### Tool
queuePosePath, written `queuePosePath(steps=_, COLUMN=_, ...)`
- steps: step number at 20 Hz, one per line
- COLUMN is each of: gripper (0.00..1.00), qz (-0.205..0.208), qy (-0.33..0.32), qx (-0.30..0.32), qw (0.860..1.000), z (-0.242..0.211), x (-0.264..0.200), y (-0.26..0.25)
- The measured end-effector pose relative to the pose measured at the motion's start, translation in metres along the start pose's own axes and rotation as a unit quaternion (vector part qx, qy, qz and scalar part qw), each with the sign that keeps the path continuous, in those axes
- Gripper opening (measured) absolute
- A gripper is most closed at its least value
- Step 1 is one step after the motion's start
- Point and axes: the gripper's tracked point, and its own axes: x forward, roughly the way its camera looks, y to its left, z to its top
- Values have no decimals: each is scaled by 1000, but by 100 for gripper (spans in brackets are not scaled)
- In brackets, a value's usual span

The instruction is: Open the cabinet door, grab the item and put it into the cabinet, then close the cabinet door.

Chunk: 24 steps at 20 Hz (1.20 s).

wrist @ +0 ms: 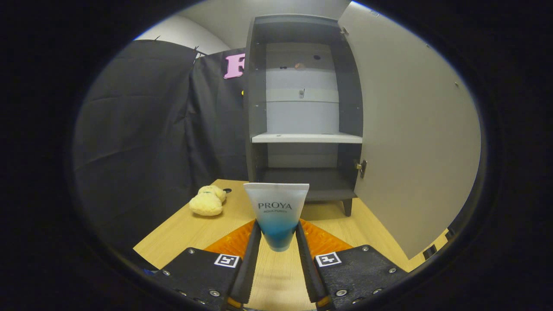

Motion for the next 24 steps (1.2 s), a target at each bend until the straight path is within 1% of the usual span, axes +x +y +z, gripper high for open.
queuePosePath(steps=5, gripper=50, qz=3, qy=-37, qx=2, qw=999, z=61, x=19, y=-11)
queuePosePath(steps=10, gripper=49, qz=6, qy=-59, qx=1, qw=998, z=110, x=44, y=-20)
queuePosePath(steps=21, gripper=50, qz=11, qy=-82, qx=17, qw=996, z=190, x=109, y=-43)
queuePosePath(steps=24, gripper=49, qz=11, qy=-79, qx=13, qw=997, z=203, x=128, y=-49)
